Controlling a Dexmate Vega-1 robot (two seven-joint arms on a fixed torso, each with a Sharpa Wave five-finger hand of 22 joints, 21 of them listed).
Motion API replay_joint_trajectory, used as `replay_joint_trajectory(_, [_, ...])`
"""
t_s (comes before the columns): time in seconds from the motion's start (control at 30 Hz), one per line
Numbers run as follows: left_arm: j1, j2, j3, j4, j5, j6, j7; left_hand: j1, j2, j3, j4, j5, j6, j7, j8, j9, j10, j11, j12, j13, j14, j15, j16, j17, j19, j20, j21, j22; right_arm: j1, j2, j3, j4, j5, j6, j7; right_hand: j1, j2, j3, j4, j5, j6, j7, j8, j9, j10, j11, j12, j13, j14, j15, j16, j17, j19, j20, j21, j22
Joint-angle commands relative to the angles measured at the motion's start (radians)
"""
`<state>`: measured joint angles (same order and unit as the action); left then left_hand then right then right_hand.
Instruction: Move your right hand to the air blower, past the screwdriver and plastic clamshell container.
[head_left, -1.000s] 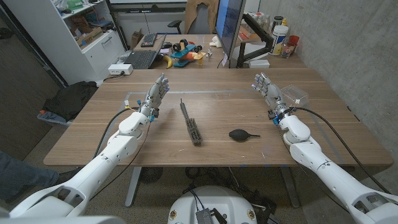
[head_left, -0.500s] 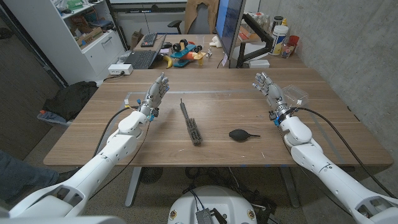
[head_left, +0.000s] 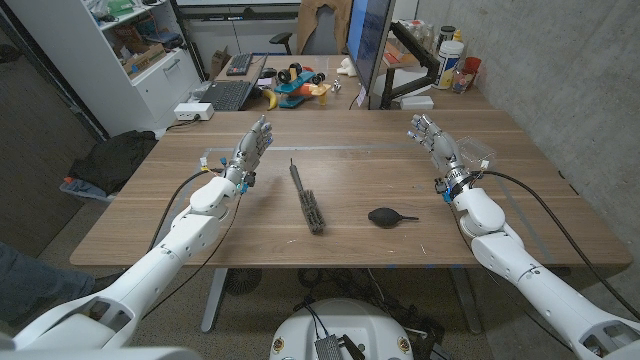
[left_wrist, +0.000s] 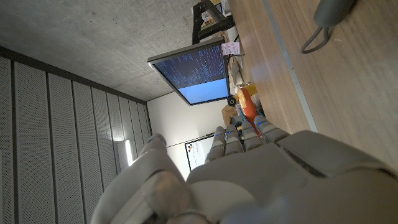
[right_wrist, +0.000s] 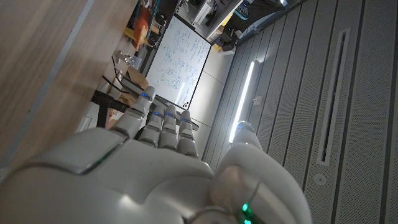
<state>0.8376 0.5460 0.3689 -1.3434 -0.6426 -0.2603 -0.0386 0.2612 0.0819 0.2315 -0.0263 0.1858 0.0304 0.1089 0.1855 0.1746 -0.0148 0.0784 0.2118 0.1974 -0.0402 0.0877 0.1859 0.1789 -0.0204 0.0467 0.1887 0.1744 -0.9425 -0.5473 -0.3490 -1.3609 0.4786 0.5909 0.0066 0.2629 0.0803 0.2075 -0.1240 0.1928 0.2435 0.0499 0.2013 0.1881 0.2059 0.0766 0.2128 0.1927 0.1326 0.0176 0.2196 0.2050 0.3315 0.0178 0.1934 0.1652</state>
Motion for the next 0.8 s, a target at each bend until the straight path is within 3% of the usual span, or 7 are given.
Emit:
replay_joint_trajectory(0.03, [0.001,-0.001,0.002,-0.005,0.004,0.006,0.009,0.001,0.006,-0.001,-0.004,0.005,0.003,0.003,0.003,0.006,0.003,0.004,0.002,0.002,0.0,0.011,0.003,0.005,0.0,0.008,0.006,0.003,-0.01,-0.006,0.004,-0.005,-0.021,0.025,-0.009,0.004,-0.01,0.0,-0.005,0.007,0.006,-0.002,0.009,0.003,0.009,-0.003,0.005,0.005,0.009,0.0,0.006,0.003,0.011,-0.003,0.004,0.004])
replay_joint_trajectory(0.3, [0.0,-0.002,0.004,-0.011,0.008,0.012,0.018,0.0,0.007,-0.001,-0.005,0.005,0.003,0.003,0.003,0.006,0.003,0.004,0.002,0.002,0.0,0.013,0.003,0.005,-0.001,0.01,0.006,0.003,-0.011,0.018,0.004,0.026,0.018,0.078,0.033,0.001,-0.011,-0.001,-0.003,0.008,0.018,-0.006,0.012,0.003,0.018,-0.013,0.006,0.005,0.021,-0.004,0.009,0.004,0.021,-0.004,0.006,0.004])
replay_joint_trajectory(0.8, [-0.01,-0.006,0.013,-0.009,0.015,0.018,0.017,-0.001,0.008,-0.001,-0.007,0.005,0.004,0.002,0.003,0.006,0.003,0.001,0.002,0.002,0.0,0.01,0.003,0.005,-0.002,0.011,0.006,0.003,-0.04,0.007,0.01,-0.005,-0.013,0.107,0.022,-0.007,-0.013,-0.004,0.001,0.011,0.031,-0.011,0.014,0.004,0.03,-0.017,0.007,0.005,0.033,-0.01,0.011,0.005,0.029,-0.005,0.006,0.004])
